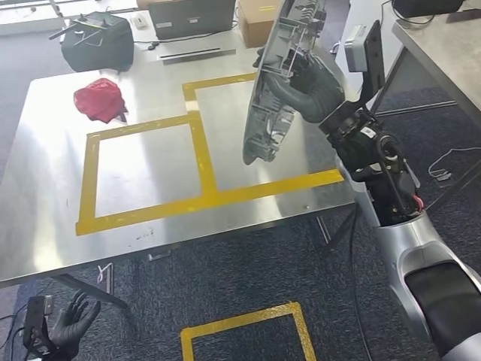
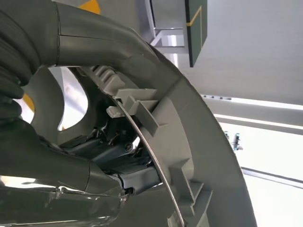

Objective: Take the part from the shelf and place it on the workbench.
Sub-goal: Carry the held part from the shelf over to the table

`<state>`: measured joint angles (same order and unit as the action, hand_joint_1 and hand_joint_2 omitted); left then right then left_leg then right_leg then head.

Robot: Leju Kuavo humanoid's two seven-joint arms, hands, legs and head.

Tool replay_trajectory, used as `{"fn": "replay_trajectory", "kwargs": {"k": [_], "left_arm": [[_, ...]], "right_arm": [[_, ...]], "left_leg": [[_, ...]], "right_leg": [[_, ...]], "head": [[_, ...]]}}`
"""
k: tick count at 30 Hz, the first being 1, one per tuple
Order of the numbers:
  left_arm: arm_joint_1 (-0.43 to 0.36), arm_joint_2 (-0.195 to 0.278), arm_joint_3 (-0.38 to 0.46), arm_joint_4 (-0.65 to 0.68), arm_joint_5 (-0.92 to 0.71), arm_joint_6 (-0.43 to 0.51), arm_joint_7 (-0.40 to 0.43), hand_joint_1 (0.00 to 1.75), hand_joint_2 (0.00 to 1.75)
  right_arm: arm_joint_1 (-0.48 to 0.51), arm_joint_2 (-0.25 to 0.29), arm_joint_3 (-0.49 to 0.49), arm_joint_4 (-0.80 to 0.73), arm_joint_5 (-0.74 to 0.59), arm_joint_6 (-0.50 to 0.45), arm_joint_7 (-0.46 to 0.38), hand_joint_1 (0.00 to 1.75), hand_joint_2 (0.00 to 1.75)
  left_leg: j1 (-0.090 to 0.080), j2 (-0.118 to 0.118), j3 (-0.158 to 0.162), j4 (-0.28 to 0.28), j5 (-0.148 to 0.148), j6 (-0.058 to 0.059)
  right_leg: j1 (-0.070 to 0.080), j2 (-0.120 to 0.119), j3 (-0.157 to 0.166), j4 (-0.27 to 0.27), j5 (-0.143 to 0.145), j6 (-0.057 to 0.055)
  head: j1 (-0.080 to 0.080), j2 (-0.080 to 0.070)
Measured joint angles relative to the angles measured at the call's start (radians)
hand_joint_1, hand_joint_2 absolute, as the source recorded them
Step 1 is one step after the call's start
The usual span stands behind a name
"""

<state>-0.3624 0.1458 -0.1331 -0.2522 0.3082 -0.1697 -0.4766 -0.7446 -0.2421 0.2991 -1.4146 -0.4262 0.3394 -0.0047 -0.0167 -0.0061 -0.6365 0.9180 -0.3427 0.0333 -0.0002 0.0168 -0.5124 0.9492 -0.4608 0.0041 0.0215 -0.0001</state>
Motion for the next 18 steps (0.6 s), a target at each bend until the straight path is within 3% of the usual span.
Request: {"fn": "replay_trajectory", "kwargs": {"k": [2, 5, 6, 7, 8, 10, 11, 12, 15, 18], "left_arm": [[-0.002, -0.001, 0.0, 0.0, -0.003, 0.0, 0.0, 0.0, 1.75], [-0.005, -0.006, -0.001, 0.0, -0.008, -0.001, 0.004, 0.0, 1.75], [-0.005, -0.009, -0.001, 0.0, -0.01, -0.001, 0.006, 0.0, 1.75], [-0.004, -0.01, -0.001, 0.0, -0.011, -0.001, 0.008, 0.0, 1.75], [-0.004, -0.012, -0.001, 0.0, -0.012, -0.002, 0.009, 0.0, 1.75], [-0.006, -0.015, -0.001, 0.0, -0.012, -0.002, 0.012, 0.0, 1.75], [-0.007, -0.015, -0.001, 0.0, -0.012, -0.002, 0.014, 0.0, 1.75], [-0.008, -0.016, -0.002, 0.0, -0.012, -0.002, 0.016, 0.0, 1.75], [-0.01, -0.017, -0.002, 0.0, -0.013, -0.001, 0.02, 0.0, 1.75], [-0.011, -0.016, -0.002, 0.0, -0.014, 0.003, 0.02, 0.0, 1.75]], "right_arm": [[-0.004, -0.003, -0.001, -0.002, -0.002, -0.005, 0.001, 1.75, 1.75], [-0.001, -0.01, -0.002, -0.005, -0.003, -0.014, 0.01, 1.75, 1.75], [0.004, -0.013, -0.002, -0.005, -0.003, -0.018, 0.015, 1.75, 1.75], [0.009, -0.015, -0.003, -0.006, -0.003, -0.022, 0.019, 1.75, 1.75], [0.013, -0.016, -0.004, -0.008, -0.003, -0.025, 0.022, 1.75, 1.75], [0.017, -0.018, -0.005, -0.014, -0.004, -0.027, 0.026, 1.75, 1.75], [0.017, -0.019, -0.006, -0.016, -0.003, -0.027, 0.027, 1.75, 1.75], [0.017, -0.02, -0.006, -0.019, -0.003, -0.027, 0.028, 1.75, 1.75], [0.023, -0.023, -0.009, -0.025, -0.003, -0.027, 0.03, 1.75, 1.75], [0.025, -0.023, -0.01, -0.027, -0.003, -0.025, 0.029, 1.75, 1.75]], "left_leg": [[0.007, 0.0, 0.021, -0.009, -0.006, 0.005], [0.012, -0.001, 0.04, -0.01, -0.021, 0.007], [0.014, -0.001, 0.047, -0.008, -0.028, 0.004], [0.016, -0.002, 0.055, -0.006, -0.035, 0.001], [0.018, -0.004, 0.063, -0.002, -0.043, -0.002], [0.021, -0.005, 0.079, 0.007, -0.061, -0.011], [0.022, -0.005, 0.081, 0.012, -0.069, -0.017], [0.022, -0.005, 0.08, 0.016, -0.074, -0.022], [0.022, -0.006, 0.071, 0.027, -0.082, -0.033], [0.022, -0.005, 0.071, 0.026, -0.08, -0.031]], "right_leg": [[0.0, -0.003, -0.025, 0.062, -0.024, 0.009], [-0.006, -0.006, -0.134, 0.253, -0.098, 0.022], [-0.009, -0.006, -0.161, 0.286, -0.108, 0.026], [-0.012, -0.007, -0.172, 0.284, -0.099, 0.03], [-0.015, -0.008, -0.164, 0.241, -0.063, 0.033], [-0.02, -0.009, -0.124, 0.101, 0.034, 0.038], [-0.018, -0.009, -0.106, 0.042, 0.061, 0.037], [-0.016, -0.009, -0.095, 0.01, 0.075, 0.032], [-0.01, -0.007, -0.088, 0.002, 0.077, 0.016], [-0.01, -0.002, -0.09, 0.002, 0.076, 0.016]], "head": [[0.004, 0.0], [0.014, 0.0], [0.016, 0.0], [0.019, 0.0], [0.023, 0.0], [0.03, 0.0], [0.033, 0.0], [0.034, 0.0], [0.028, 0.0], [0.02, 0.0]]}}
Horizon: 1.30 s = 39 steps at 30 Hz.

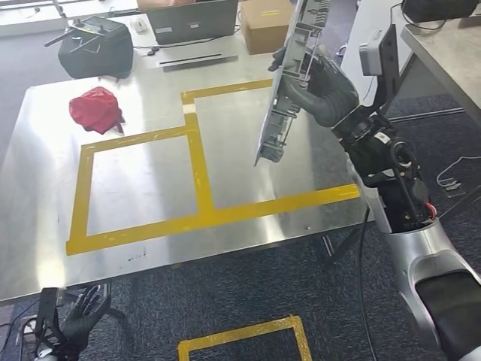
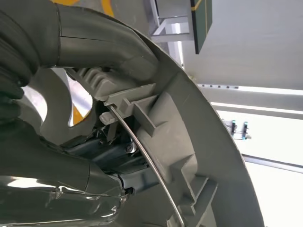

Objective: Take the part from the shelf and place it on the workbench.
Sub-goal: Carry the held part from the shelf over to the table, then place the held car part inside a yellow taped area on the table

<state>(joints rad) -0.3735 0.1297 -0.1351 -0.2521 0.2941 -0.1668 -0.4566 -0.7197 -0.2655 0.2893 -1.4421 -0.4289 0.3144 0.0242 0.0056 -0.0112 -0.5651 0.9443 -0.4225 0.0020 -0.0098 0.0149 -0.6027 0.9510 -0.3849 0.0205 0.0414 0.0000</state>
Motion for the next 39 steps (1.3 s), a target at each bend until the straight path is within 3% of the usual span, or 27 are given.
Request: {"fn": "replay_trajectory", "kwargs": {"k": [7, 12, 15, 32, 39], "left_arm": [[0.0, 0.0, -0.007, 0.0, 0.0, 0.01, 0.0, 0.0, 1.75], [0.001, -0.001, -0.01, 0.0, 0.0, 0.011, 0.0, 0.0, 1.75], [0.001, -0.002, -0.012, 0.0, 0.0, 0.011, 0.0, 0.0, 1.75], [0.0, -0.005, -0.033, 0.0, -0.006, 0.017, 0.006, 0.0, 1.75], [0.0, -0.005, -0.034, 0.0, -0.01, 0.018, 0.004, 0.0, 1.75]], "right_arm": [[0.006, 0.0, 0.0, 0.0, 0.007, 0.008, -0.016, 1.75, 1.75], [0.006, 0.0, -0.001, 0.0, 0.007, 0.01, -0.018, 1.75, 1.75], [0.006, 0.0, -0.001, 0.0, 0.007, 0.011, -0.019, 1.75, 1.75], [0.004, -0.008, -0.005, -0.001, 0.024, 0.01, -0.019, 1.75, 1.75], [-0.041, -0.008, 0.003, 0.026, 0.186, 0.016, -0.032, 1.75, 1.75]], "left_leg": [[0.001, 0.002, 0.009, -0.019, -0.001, 0.004], [0.001, 0.002, 0.009, -0.021, 0.001, -0.004], [0.001, 0.002, 0.009, -0.021, 0.002, -0.01], [-0.003, 0.002, 0.007, -0.016, 0.0, -0.01], [-0.003, 0.002, 0.007, -0.016, 0.0, -0.01]], "right_leg": [[0.002, 0.002, -0.001, 0.0, -0.005, -0.009], [0.003, 0.001, -0.001, 0.0, -0.004, -0.013], [0.003, -0.001, 0.0, 0.0, -0.003, -0.013], [-0.001, -0.002, 0.004, -0.004, -0.001, -0.012], [-0.001, -0.002, 0.003, -0.004, -0.001, -0.012]], "head": [[-0.013, 0.0], [-0.014, 0.0], [-0.015, 0.0], [-0.015, 0.0], [-0.015, 0.0]]}}
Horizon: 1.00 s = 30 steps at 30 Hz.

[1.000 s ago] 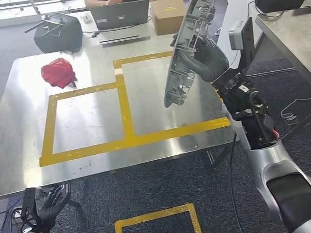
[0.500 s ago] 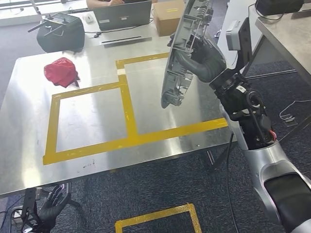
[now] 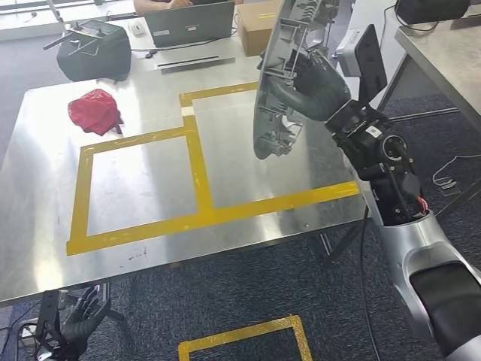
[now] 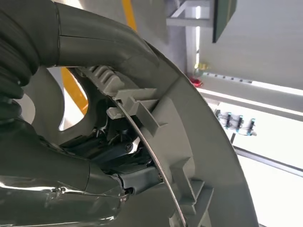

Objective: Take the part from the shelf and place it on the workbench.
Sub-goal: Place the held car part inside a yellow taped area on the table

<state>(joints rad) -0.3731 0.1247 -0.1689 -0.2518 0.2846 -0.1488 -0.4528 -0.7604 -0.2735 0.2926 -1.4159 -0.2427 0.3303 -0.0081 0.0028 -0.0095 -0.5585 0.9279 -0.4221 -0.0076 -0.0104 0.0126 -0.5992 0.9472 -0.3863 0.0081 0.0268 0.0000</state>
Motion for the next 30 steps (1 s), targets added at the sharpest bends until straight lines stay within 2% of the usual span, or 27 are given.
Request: {"fn": "replay_trajectory", "kwargs": {"k": [6, 11, 17, 30], "left_arm": [[-0.006, -0.009, -0.009, 0.0, -0.008, -0.004, -0.001, 0.0, 1.75], [-0.011, -0.019, -0.015, 0.0, -0.016, -0.011, -0.002, 0.0, 1.75], [-0.014, -0.024, -0.017, 0.0, -0.013, -0.011, -0.005, 0.0, 1.75], [-0.012, -0.018, -0.017, 0.0, -0.002, -0.009, -0.019, 0.0, 1.75]], "right_arm": [[-0.157, 0.007, 0.053, 0.184, 0.328, 0.005, -0.069, 1.75, 1.75], [-0.277, 0.029, 0.118, 0.387, 0.506, -0.023, -0.126, 1.75, 1.75], [-0.331, 0.062, 0.17, 0.557, 0.573, -0.033, -0.156, 1.75, 1.75], [-0.388, 0.134, 0.243, 0.765, 0.679, -0.015, -0.187, 1.75, 1.75]], "left_leg": [[0.0, -0.001, -0.001, 0.0, 0.001, 0.001], [0.0, -0.003, -0.002, 0.001, 0.001, 0.001], [0.0, -0.004, -0.003, 0.001, 0.001, 0.001], [0.0, -0.004, -0.003, 0.001, 0.001, 0.001]], "right_leg": [[0.0, -0.001, 0.0, 0.0, 0.001, 0.001], [0.0, -0.004, 0.0, 0.0, 0.001, 0.001], [0.0, -0.004, 0.0, 0.0, 0.001, 0.001], [0.0, -0.004, 0.0, -0.001, 0.001, 0.002]], "head": [[-0.001, 0.0], [-0.001, 0.0], [-0.001, 0.0], [0.0, 0.0]]}}
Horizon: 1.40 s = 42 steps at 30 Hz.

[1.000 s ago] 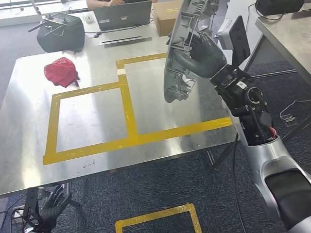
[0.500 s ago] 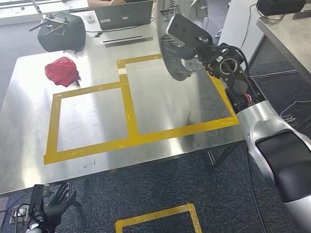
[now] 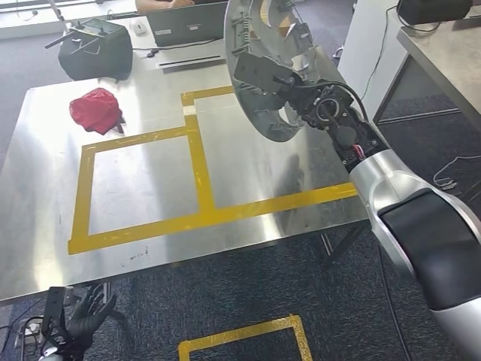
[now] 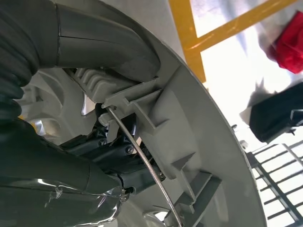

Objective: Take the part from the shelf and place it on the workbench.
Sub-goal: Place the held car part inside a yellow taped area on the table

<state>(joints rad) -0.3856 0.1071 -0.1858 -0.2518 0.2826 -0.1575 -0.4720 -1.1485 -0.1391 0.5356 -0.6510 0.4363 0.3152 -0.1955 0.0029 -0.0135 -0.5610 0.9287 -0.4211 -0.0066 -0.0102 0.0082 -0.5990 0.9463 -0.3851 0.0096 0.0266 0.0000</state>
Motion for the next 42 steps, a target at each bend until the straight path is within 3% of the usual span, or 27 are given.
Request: {"fn": "replay_trajectory", "kwargs": {"k": [13, 30, 34, 40, 42], "left_arm": [[0.001, 0.004, 0.0, 0.0, 0.003, 0.002, -0.001, 0.0, 1.75], [0.001, 0.005, 0.0, 0.0, 0.0, -0.002, -0.012, 0.0, 1.75], [0.001, 0.006, 0.0, 0.0, 0.0, -0.002, -0.016, 0.0, 1.75], [0.001, 0.006, 0.0, 0.0, 0.002, -0.013, -0.025, 0.0, 1.75], [0.001, 0.006, 0.0, 0.0, 0.002, -0.013, -0.026, 0.0, 0.87]], "right_arm": [[0.002, 0.031, 0.059, 0.116, 0.111, -0.002, 0.029, 1.75, 1.75], [0.038, 0.018, 0.092, 0.236, 0.164, -0.029, 0.096, 1.75, 1.75], [0.038, 0.014, 0.093, 0.25, 0.165, -0.03, 0.095, 0.0, 0.0], [0.036, 0.013, 0.094, 0.26, 0.165, -0.037, 0.082, 0.0, 0.0], [0.035, 0.013, 0.094, 0.262, 0.165, -0.038, 0.08, 0.0, 0.0]], "left_leg": [[0.0, 0.0, 0.0, 0.0, 0.0, 0.0], [0.0, 0.001, 0.0, 0.001, 0.0, 0.0], [0.0, 0.001, 0.0, 0.001, 0.0, 0.0], [0.0, 0.002, 0.0, 0.001, 0.0, 0.0], [0.0, 0.002, 0.0, 0.001, 0.0, 0.0]], "right_leg": [[0.0, 0.0, 0.0, -0.001, 0.0, 0.0], [0.0, 0.001, 0.0, -0.002, 0.0, 0.0], [0.0, 0.001, 0.0, -0.002, 0.0, 0.0], [0.0, 0.002, 0.0, -0.002, 0.0, 0.0], [0.0, 0.002, 0.0, -0.002, 0.0, 0.0]], "head": [[0.0, 0.0], [0.0, 0.0], [0.0, 0.0], [0.0, 0.0], [0.0, 0.0]]}}
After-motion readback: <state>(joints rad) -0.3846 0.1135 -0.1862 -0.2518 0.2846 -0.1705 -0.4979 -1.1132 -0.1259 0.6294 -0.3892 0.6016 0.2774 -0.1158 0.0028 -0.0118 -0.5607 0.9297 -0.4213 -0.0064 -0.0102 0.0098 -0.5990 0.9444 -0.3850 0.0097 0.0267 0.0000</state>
